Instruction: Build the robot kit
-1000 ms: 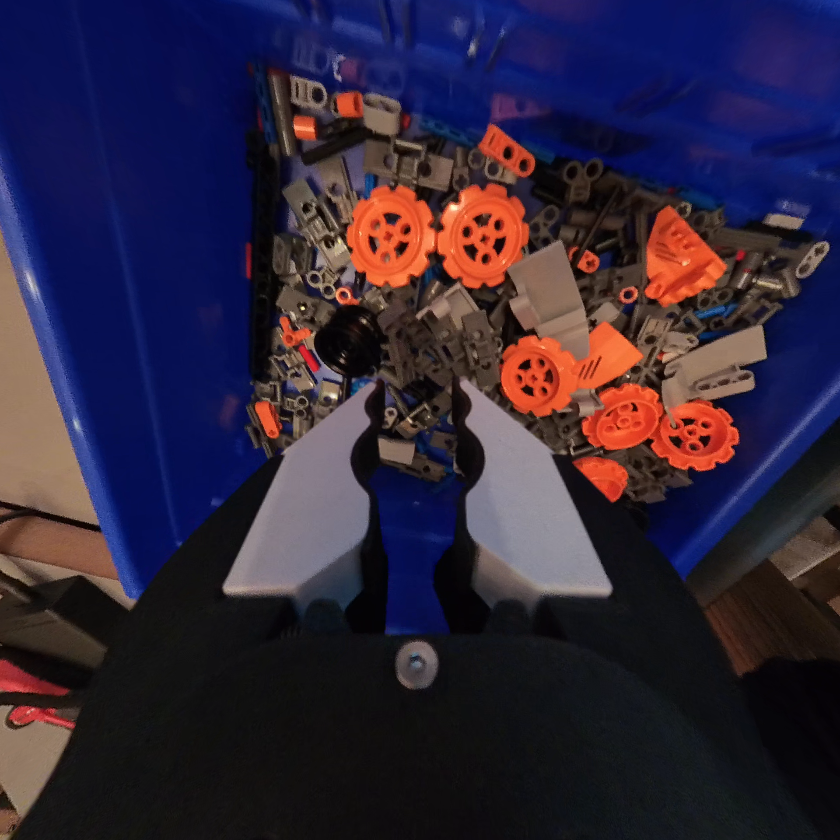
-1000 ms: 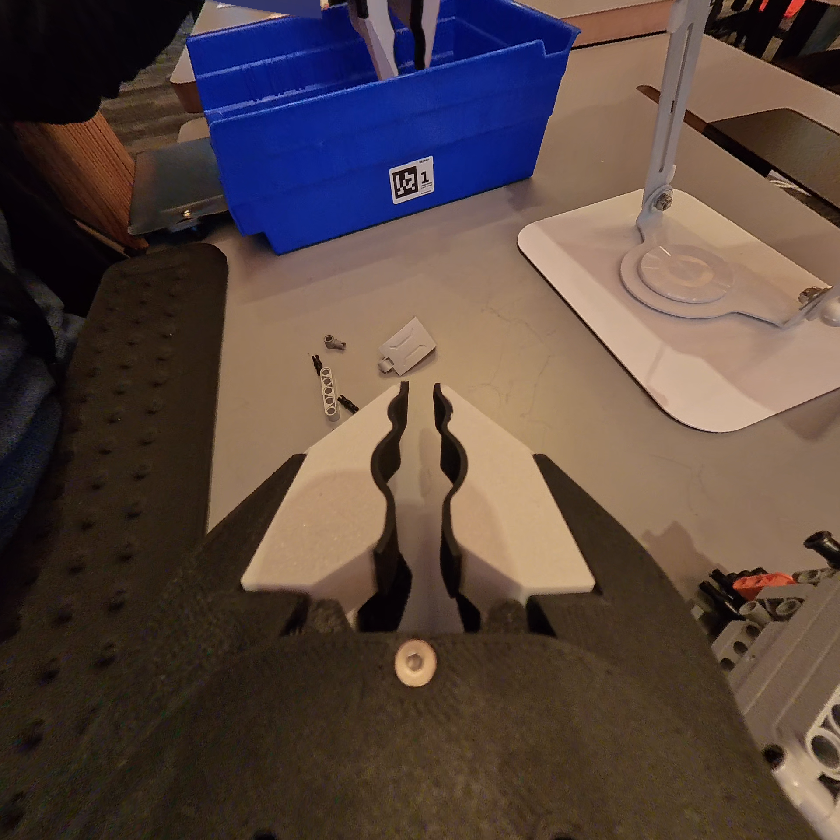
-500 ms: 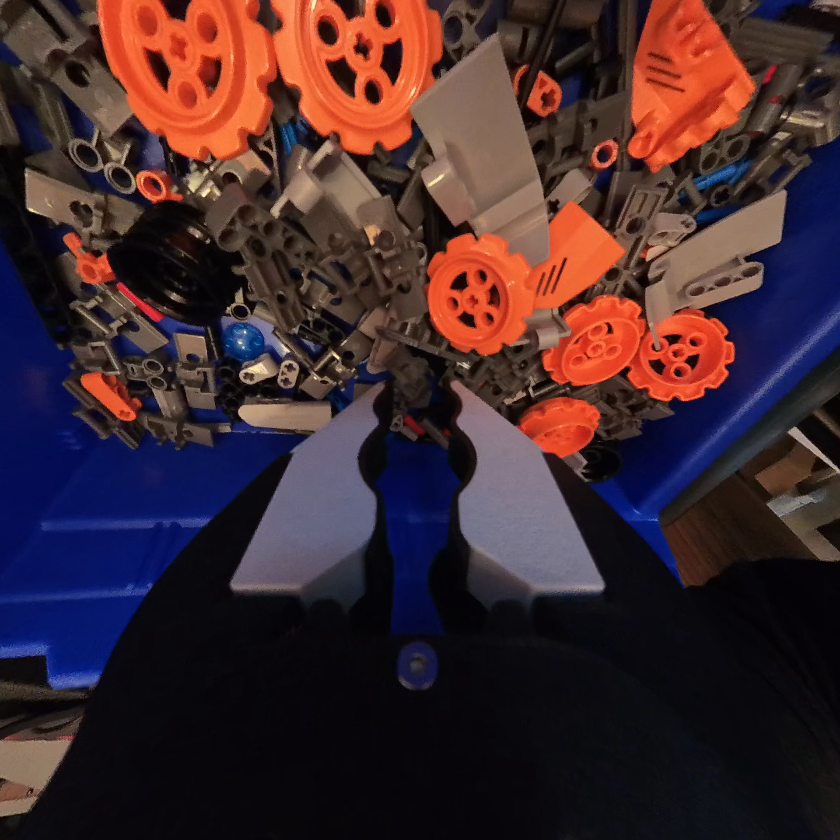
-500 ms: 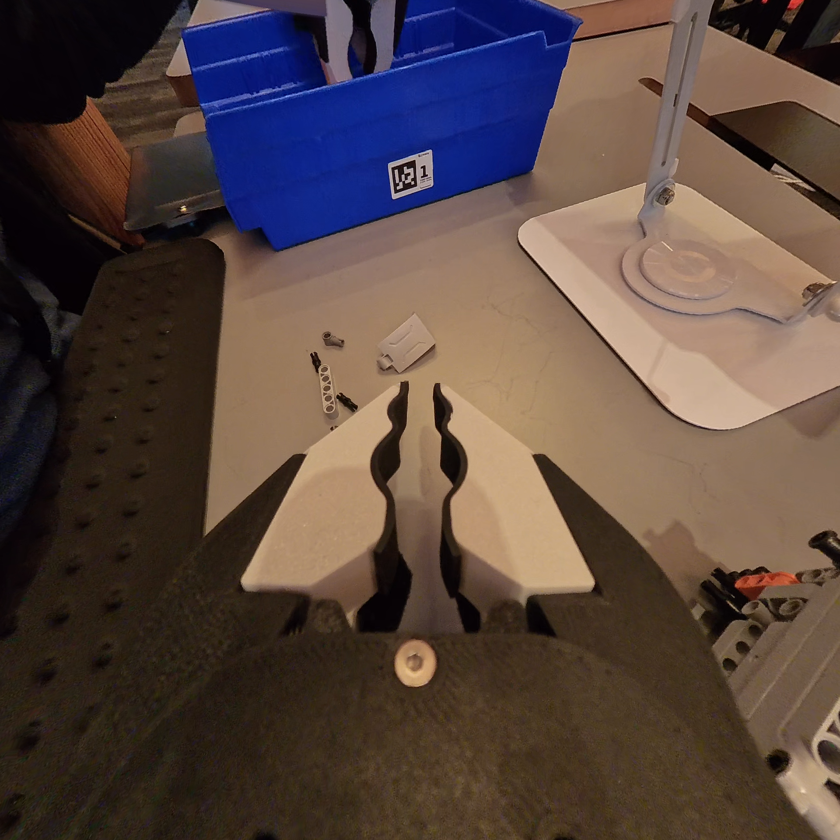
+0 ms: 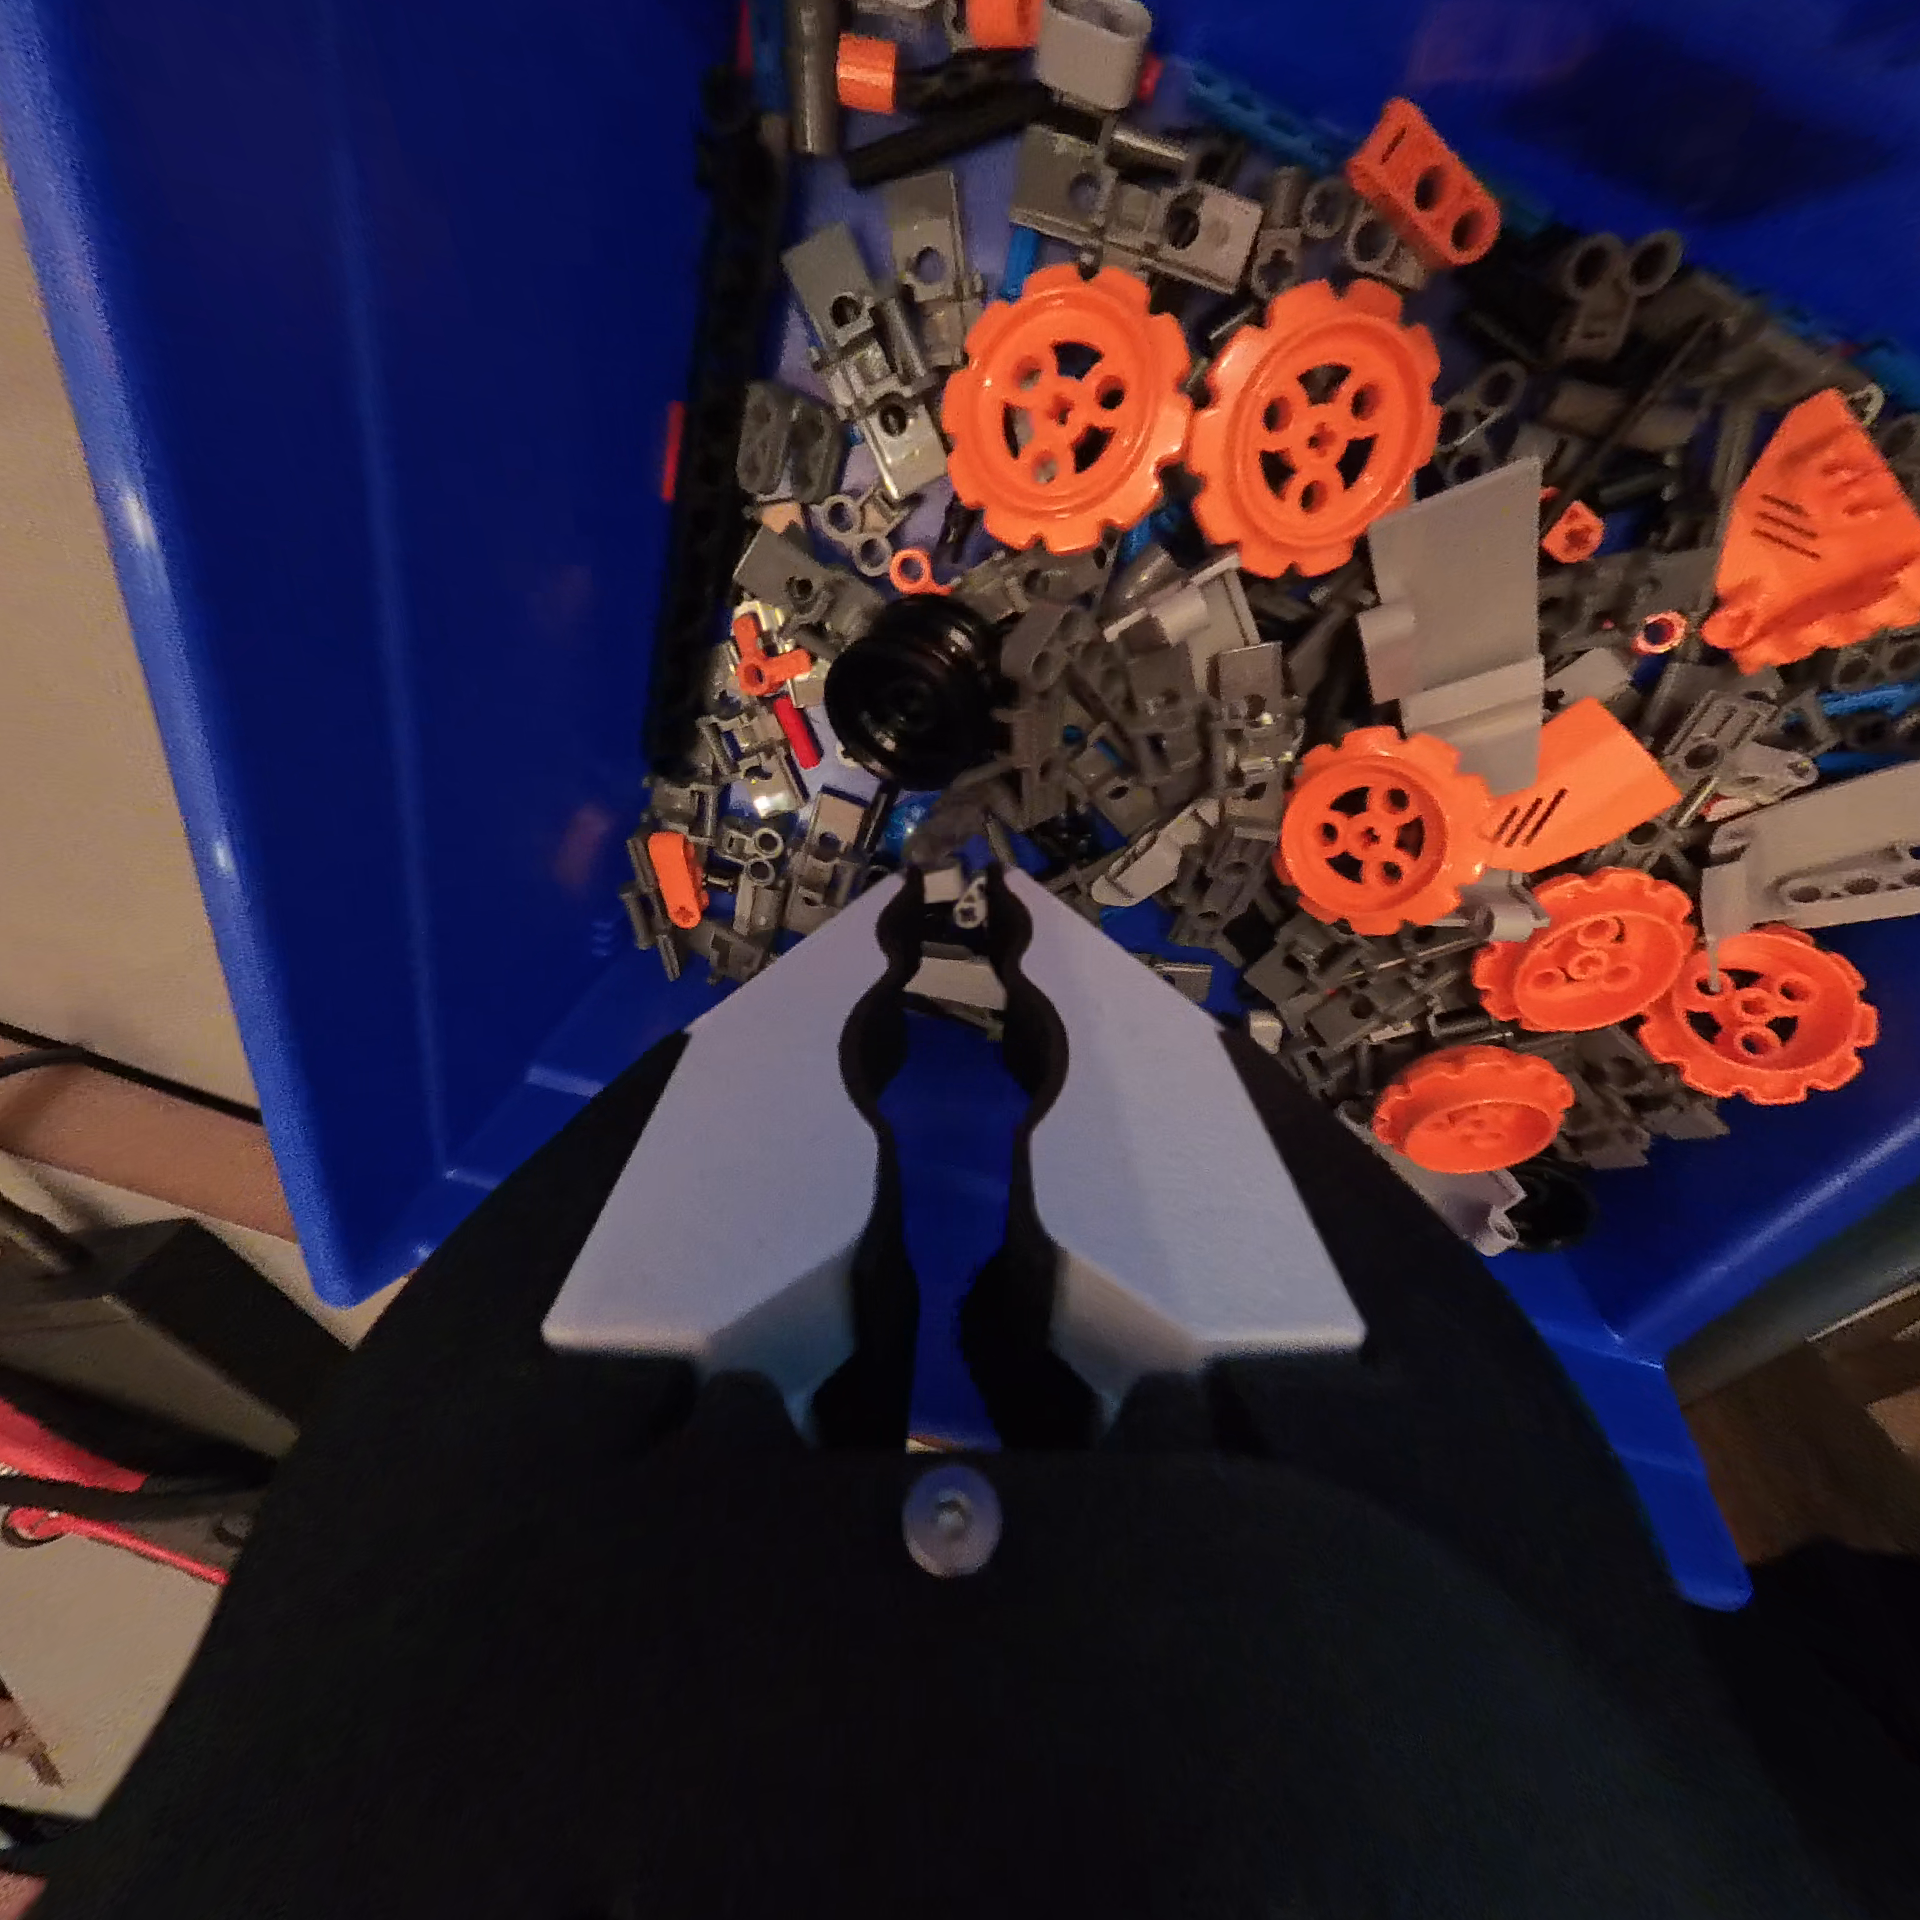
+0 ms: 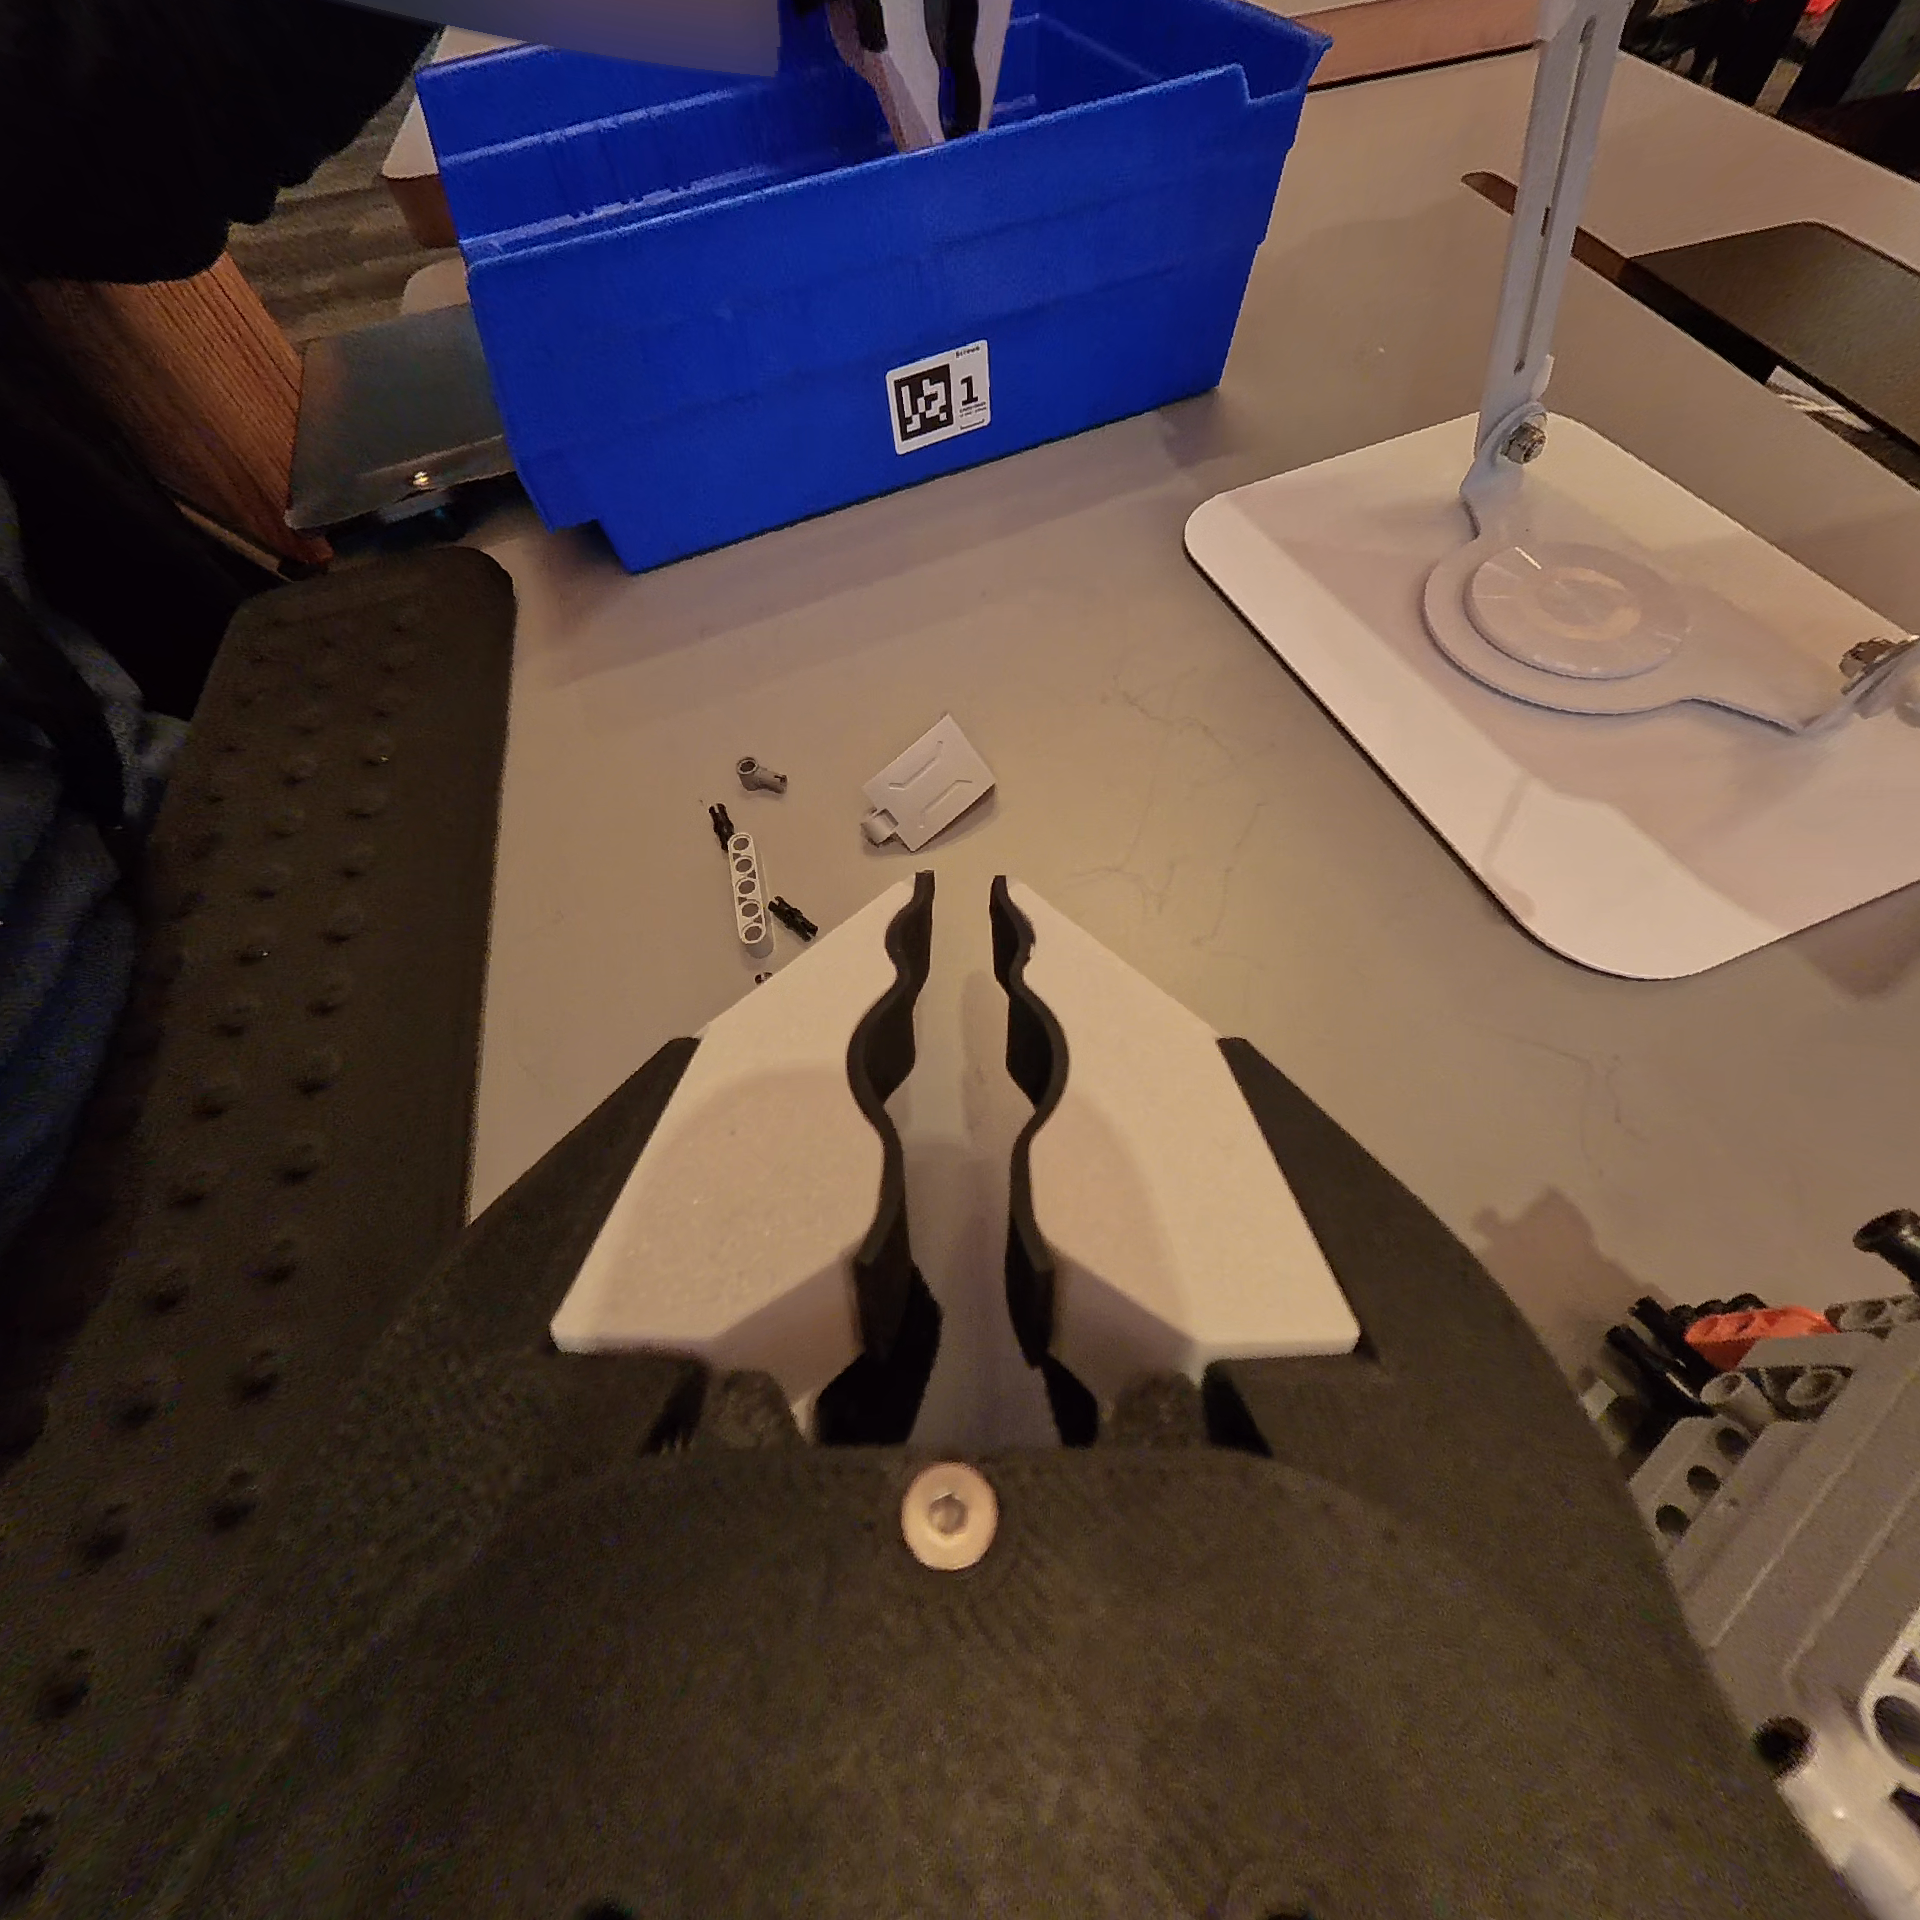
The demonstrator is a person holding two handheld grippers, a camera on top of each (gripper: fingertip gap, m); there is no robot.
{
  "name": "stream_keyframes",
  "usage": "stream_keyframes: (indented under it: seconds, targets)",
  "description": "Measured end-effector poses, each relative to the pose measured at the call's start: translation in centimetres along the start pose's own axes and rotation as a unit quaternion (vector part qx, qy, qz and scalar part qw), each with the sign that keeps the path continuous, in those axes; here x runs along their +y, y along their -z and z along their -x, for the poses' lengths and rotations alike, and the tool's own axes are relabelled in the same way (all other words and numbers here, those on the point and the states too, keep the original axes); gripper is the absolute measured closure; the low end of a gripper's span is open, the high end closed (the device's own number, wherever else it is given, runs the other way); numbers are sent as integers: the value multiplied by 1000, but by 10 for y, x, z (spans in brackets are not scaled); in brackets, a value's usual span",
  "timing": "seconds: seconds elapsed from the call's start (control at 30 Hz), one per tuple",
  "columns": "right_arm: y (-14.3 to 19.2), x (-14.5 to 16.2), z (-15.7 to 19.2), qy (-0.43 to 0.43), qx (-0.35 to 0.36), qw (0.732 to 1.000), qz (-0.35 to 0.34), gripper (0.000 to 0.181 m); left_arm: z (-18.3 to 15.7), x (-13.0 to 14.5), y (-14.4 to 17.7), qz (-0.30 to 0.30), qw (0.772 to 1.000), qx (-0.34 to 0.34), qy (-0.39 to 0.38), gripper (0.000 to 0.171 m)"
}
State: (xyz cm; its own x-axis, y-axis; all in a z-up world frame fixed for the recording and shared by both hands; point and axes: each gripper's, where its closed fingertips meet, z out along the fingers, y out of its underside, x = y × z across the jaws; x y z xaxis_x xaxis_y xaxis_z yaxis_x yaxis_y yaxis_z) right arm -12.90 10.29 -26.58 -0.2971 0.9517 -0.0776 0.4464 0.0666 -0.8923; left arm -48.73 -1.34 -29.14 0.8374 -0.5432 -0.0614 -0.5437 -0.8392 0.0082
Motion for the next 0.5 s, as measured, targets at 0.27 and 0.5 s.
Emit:
stream_keyframes:
  seconds: [0.27, 0.5]
  targets:
    - [0, 0, 0, 0, 0, 1000, -1, 173, -11, 17, 4, 19, 999, 28, -3, 150]
    - [0, 0, 1, 2, -1, 1000, 0, 173, -21, 44, -11, 107, 994, 27, -21, 148]
